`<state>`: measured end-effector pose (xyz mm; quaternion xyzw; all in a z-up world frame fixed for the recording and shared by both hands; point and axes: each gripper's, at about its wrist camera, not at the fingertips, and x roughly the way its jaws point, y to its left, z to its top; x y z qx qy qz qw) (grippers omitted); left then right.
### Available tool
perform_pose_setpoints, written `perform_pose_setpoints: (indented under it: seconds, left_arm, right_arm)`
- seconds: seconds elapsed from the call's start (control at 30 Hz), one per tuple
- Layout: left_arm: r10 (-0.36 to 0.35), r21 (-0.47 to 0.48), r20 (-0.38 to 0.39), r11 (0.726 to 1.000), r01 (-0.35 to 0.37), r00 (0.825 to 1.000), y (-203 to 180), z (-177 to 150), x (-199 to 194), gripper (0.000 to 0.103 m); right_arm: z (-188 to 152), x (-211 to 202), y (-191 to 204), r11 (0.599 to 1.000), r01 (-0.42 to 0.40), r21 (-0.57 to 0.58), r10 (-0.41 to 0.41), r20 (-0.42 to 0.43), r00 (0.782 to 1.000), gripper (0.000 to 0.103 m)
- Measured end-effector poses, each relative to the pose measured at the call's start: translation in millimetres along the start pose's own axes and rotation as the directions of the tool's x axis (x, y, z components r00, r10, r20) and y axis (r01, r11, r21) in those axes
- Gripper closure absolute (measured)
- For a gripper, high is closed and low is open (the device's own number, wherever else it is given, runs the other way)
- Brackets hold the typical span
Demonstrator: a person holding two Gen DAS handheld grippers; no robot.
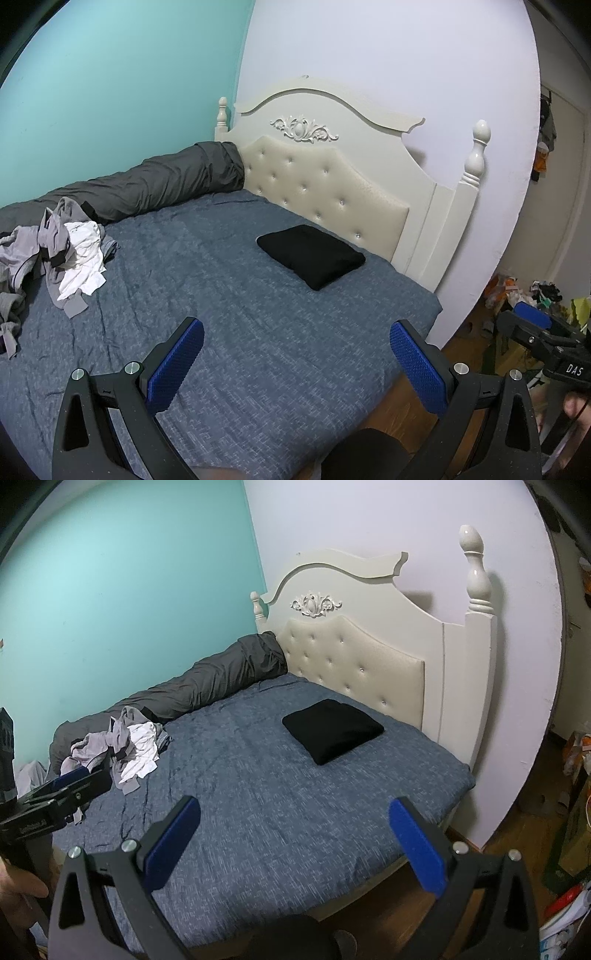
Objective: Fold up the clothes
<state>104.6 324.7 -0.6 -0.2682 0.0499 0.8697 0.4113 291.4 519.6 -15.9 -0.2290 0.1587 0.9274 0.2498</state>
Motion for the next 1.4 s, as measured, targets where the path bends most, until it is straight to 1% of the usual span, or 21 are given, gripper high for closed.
perform_pose_setpoints:
  seconds: [0.43, 0.7, 1.4]
  left_arm:
    - [-0.004, 0.014, 0.001, 1.000, 0.004, 1.000, -5.1, -0.7, -2.7, 0.000]
    - [-0.003, 0.012, 0.010, 1.000, 0.003, 1.000, -6.3, -2.9, -5.0, 0.000]
    - [-0.014, 0.010, 0.005, 1.000, 0.014, 1.000, -5.3, -5.3, -2.4, 0.000]
  right_arm:
    - [-4.2, 2.1, -1.4, 1.000, 0.001, 0.000, -0.001, -0.008, 1.000, 0.001]
    - [-8.7, 6.4, -0.9, 1.000, 0.001, -0.008, -0.001, -0.021, 1.000, 0.001]
    - [-11.1, 8.7, -2.7, 1.000, 0.006, -0.003, -0.006, -0.027, 1.000, 0.001]
